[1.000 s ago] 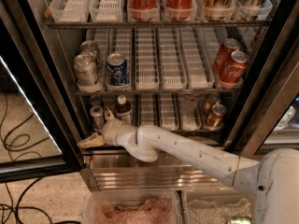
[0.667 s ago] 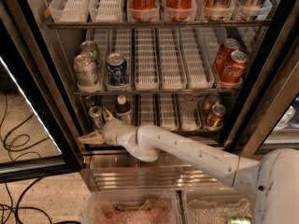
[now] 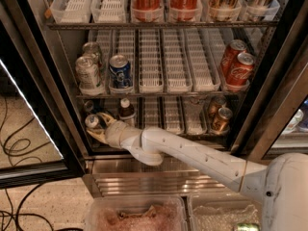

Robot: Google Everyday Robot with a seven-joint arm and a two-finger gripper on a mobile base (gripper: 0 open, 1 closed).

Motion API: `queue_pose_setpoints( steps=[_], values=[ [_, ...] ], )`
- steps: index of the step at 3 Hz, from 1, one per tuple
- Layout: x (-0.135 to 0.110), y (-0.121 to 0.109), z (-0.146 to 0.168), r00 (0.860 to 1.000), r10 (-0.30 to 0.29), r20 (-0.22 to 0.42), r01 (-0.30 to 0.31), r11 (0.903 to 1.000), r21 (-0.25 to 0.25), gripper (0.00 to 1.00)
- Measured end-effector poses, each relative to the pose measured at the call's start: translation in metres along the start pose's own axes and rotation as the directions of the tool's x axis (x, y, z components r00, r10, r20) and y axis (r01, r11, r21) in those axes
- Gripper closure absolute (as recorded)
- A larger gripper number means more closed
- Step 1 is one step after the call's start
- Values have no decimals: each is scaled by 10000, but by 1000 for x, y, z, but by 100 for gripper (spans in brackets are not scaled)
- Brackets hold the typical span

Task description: Pick redbull can from bottom shelf of fridge

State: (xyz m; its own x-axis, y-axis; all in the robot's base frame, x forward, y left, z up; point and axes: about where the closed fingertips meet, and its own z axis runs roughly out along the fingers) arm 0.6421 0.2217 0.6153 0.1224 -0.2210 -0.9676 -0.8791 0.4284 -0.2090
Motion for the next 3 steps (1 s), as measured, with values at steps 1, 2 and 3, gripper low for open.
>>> queue_pose_setpoints(
  steps=[1, 2, 3],
  values=[
    [0, 0, 0, 10000, 0, 0, 0, 10000, 0, 89],
    [0, 0, 0, 10000, 0, 1, 0, 10000, 1, 100],
    [-3, 0, -1, 9999, 57, 140, -59, 9999, 155, 100]
  ],
)
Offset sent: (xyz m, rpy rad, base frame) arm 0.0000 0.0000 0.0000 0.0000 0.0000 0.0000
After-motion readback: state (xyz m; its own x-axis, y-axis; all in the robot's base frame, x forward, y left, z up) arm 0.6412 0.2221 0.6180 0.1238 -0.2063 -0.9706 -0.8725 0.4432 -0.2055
